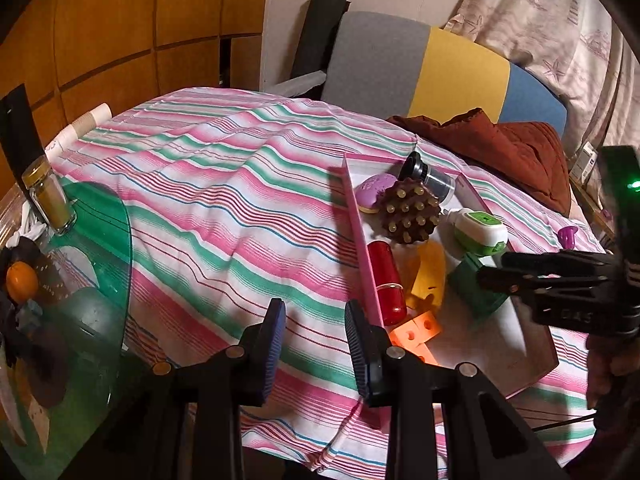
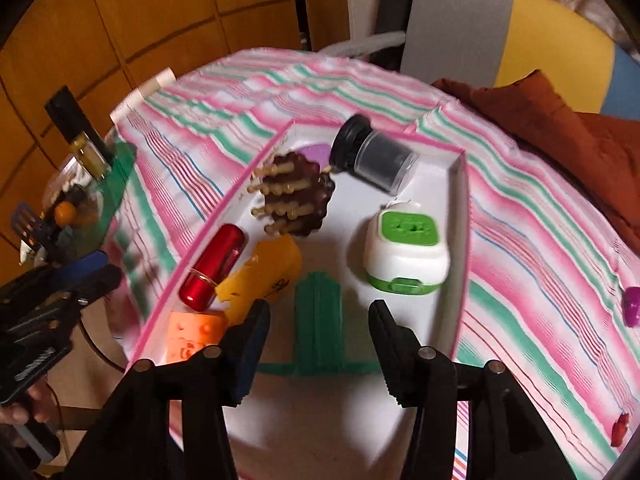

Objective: Organize rigid objects
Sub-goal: 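Carry the teal holder into the tray and open the right tool, then move both tools back to the purple cup and red block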

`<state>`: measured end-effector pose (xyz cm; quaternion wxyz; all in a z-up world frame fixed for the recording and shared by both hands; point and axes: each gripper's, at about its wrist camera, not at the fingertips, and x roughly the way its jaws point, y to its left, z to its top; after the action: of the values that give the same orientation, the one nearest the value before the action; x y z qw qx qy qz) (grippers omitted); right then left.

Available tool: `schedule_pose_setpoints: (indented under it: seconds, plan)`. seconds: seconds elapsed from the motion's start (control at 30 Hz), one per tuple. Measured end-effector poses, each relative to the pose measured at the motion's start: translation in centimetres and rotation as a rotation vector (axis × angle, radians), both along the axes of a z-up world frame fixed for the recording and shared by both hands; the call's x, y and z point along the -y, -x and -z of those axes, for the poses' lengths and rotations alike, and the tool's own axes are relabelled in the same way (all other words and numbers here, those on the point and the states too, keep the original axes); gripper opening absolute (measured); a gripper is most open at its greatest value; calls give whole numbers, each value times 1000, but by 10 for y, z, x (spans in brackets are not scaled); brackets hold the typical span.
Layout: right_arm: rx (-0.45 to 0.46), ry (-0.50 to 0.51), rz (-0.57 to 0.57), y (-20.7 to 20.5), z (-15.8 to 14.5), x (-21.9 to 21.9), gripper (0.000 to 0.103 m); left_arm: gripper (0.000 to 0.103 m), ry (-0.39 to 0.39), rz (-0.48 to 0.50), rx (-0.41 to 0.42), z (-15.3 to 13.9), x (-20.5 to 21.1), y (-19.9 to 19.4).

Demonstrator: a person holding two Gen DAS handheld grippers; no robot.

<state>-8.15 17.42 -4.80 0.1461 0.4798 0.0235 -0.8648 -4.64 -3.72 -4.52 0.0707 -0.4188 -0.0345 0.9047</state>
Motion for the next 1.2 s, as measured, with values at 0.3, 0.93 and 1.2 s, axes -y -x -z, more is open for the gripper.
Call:
schedule_pose_setpoints:
  seconds: [0.3,0.93,1.2]
  plan:
    - [-140,6,72,-36,-40,-38,59,30,30,44,-38,-16,-16,-7]
    - [-136,-78,765,-94,-44,-316,63,30,82,226,-106,-46,-90,-15]
    - [-89,215,1237,-155,-11,-429,62,37,62,352,-133,-68,-155,-10]
